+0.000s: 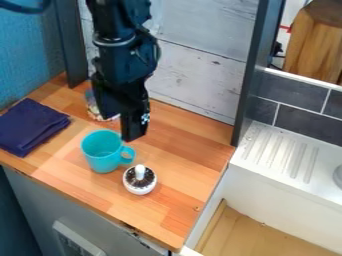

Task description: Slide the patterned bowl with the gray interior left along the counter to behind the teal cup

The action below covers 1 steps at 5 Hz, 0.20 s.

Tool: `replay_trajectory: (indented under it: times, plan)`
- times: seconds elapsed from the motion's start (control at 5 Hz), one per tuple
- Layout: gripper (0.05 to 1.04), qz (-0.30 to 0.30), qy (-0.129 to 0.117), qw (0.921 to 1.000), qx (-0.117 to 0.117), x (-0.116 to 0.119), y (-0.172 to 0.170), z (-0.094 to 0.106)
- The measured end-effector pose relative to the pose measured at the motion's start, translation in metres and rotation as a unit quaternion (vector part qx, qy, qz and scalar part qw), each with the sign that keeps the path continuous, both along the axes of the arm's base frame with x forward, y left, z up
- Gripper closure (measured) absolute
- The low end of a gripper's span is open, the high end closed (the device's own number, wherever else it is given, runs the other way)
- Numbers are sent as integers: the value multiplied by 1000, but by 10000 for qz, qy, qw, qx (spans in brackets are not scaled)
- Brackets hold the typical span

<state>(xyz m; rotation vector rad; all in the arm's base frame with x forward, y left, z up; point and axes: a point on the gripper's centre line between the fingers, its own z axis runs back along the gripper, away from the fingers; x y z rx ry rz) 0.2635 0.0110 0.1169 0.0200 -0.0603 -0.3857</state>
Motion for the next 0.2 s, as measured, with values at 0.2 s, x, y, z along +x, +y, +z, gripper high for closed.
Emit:
replay_trajectory:
  times: [0.2]
  plan:
    - [83, 57, 146, 9999, 73, -9, -1, -8]
